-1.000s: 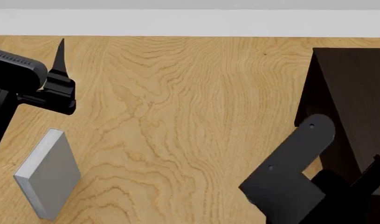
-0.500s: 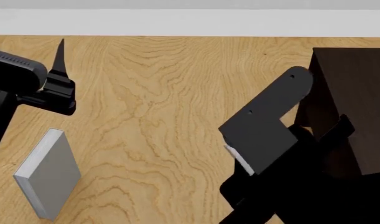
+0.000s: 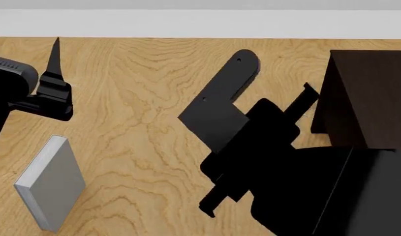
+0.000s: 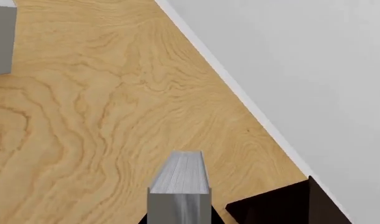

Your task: Pick up the book on the right and place it on the cabinet shelf.

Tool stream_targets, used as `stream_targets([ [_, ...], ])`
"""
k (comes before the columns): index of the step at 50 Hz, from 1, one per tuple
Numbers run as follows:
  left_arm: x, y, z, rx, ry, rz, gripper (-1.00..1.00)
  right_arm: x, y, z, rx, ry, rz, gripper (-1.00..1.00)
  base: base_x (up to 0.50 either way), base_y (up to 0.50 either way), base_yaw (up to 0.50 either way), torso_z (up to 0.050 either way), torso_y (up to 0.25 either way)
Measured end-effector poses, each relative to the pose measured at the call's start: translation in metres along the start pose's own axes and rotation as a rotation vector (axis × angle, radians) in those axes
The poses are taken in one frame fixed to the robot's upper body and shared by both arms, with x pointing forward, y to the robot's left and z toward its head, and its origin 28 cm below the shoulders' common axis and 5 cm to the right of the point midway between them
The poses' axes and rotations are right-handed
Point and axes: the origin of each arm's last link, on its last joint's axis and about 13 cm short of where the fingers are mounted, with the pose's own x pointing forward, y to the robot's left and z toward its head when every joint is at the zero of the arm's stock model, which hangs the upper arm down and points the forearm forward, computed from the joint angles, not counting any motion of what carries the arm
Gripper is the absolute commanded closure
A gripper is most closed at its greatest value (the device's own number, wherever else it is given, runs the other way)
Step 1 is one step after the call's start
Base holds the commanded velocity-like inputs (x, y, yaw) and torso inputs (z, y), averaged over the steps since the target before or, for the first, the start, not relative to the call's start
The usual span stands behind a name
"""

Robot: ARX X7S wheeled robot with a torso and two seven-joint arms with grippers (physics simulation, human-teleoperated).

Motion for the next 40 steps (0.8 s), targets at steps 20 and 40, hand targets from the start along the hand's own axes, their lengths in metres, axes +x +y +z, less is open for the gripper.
stream_targets([
  [20, -0.006, 0.003, -0.002, -0.016, -0.011, 0.018, -1.00, 0.055, 0.024, -0.002, -0.206, 0.022, -0.072, 1.00, 0.00, 0.00, 0.00, 0.000, 0.001],
  [40, -0.019, 0.009, -0.002, -0.032, -0.013, 0.043, -1.00, 0.095, 0.047, -0.016, -0.425, 0.036, -0.222, 1.00, 0.00, 0.00, 0.00, 0.000, 0.002],
])
